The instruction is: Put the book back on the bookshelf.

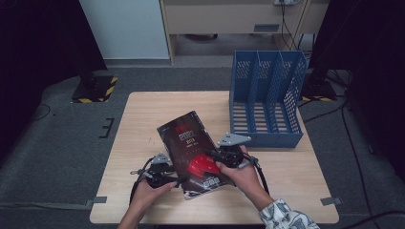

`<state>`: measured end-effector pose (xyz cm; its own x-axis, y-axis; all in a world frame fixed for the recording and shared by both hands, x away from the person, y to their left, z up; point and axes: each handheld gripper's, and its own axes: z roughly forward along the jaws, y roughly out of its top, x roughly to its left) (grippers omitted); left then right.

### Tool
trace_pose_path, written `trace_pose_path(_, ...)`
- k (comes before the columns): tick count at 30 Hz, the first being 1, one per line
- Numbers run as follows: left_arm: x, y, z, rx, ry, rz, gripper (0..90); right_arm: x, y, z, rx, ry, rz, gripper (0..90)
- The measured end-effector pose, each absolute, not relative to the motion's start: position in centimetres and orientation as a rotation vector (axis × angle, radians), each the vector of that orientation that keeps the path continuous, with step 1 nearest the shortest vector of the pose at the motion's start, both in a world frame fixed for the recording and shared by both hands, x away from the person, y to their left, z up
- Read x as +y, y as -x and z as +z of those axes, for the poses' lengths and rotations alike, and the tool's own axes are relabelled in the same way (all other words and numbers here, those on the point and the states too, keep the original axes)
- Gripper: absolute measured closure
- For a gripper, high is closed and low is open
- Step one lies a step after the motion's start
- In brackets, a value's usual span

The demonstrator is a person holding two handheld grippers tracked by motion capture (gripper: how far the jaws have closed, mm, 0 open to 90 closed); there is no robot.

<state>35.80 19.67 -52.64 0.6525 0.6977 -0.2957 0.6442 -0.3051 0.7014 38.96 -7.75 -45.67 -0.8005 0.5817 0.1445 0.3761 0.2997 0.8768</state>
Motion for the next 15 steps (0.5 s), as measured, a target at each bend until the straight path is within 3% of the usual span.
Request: trace_pose_path(15, 19.62, -36.35, -53.1, 1.025, -2.001, 0.038, 15.7, -7.03, -39.24, -44.57, 2.36, -0.884, 1.608, 87.0)
